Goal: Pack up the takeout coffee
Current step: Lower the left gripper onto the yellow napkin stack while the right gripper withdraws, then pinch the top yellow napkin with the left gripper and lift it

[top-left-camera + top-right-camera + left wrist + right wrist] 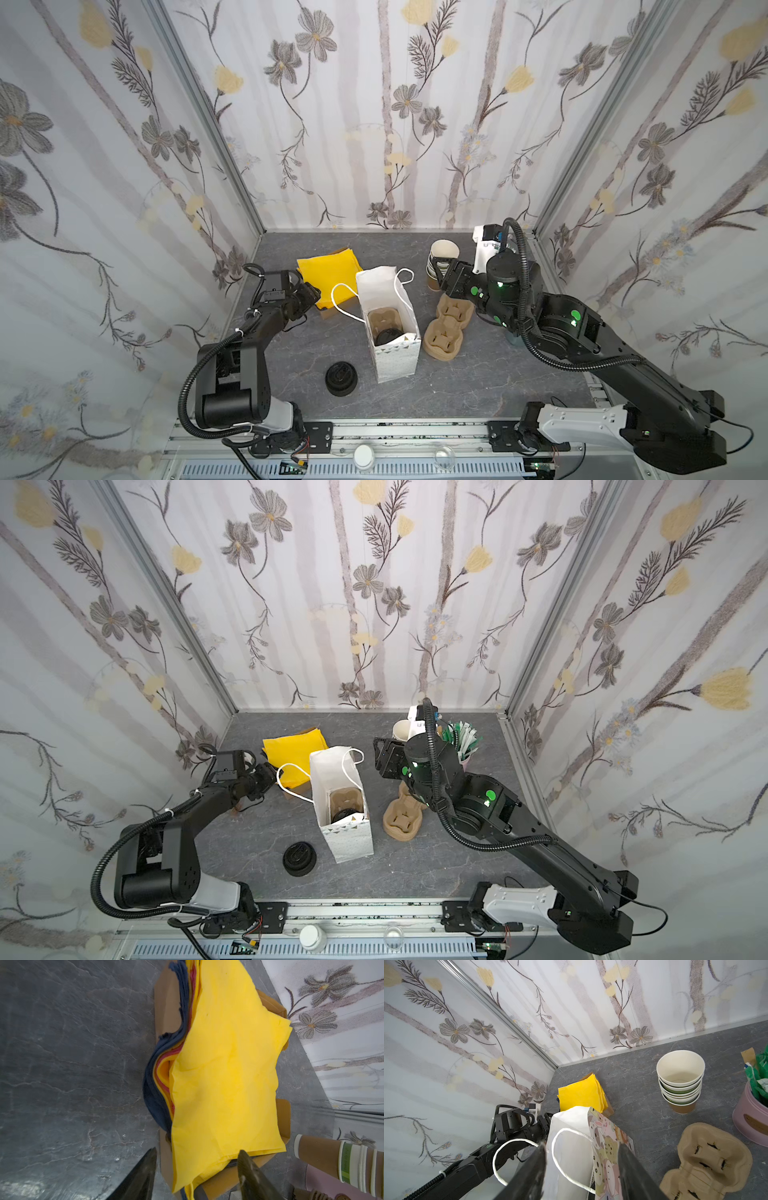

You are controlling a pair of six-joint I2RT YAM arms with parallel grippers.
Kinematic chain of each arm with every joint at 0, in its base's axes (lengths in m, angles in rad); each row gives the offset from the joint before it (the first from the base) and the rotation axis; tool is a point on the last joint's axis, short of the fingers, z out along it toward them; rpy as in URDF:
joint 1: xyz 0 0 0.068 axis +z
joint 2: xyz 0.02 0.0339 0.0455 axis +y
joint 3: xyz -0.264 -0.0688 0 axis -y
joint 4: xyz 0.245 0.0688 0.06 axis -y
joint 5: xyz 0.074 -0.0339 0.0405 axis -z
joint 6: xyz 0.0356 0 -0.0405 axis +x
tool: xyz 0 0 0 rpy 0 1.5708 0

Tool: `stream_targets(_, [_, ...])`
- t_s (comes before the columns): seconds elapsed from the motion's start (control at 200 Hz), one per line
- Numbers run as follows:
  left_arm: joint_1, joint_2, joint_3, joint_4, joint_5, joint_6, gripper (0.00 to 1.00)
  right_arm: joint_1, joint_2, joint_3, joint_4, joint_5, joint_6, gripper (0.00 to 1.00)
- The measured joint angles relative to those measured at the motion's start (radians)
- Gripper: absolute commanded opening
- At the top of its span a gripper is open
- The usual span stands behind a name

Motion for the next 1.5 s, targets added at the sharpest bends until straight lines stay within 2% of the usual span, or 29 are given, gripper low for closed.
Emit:
stream_targets(0.105, [0.001, 0.020, 0.023, 0.008, 0.030, 0.003, 0.48, 0.000, 0.000, -0.011, 0.000, 0.007, 0.014, 0.56])
stream_targets(0.345, [0.002, 0.021, 0.041, 0.008, 0.052, 0.002, 0.43, 0.001, 0.000, -0.023, 0.002, 0.009, 0.043, 0.55])
stream_targets(0.904, [0.001, 0.091, 0.084, 0.022, 0.098, -0.020, 0.42, 0.001, 0.007, -0.024, 0.003, 0.005, 0.050, 0.55])
stream_targets(1.329, [-0.001, 0.203, 0.148, 0.027, 0.104, -0.045, 0.39, 0.001, -0.005, -0.034, 0.005, 0.005, 0.051, 0.55])
stream_targets(1.449, [-0.001, 0.241, 0.168, 0.027, 0.105, -0.047, 0.34, 0.001, -0.006, -0.034, 0.006, 0.005, 0.055, 0.55])
stream_targets(1.504, [-0.001, 0.251, 0.177, 0.027, 0.106, -0.049, 0.28, 0.001, -0.007, -0.036, 0.005, 0.005, 0.055, 0.55])
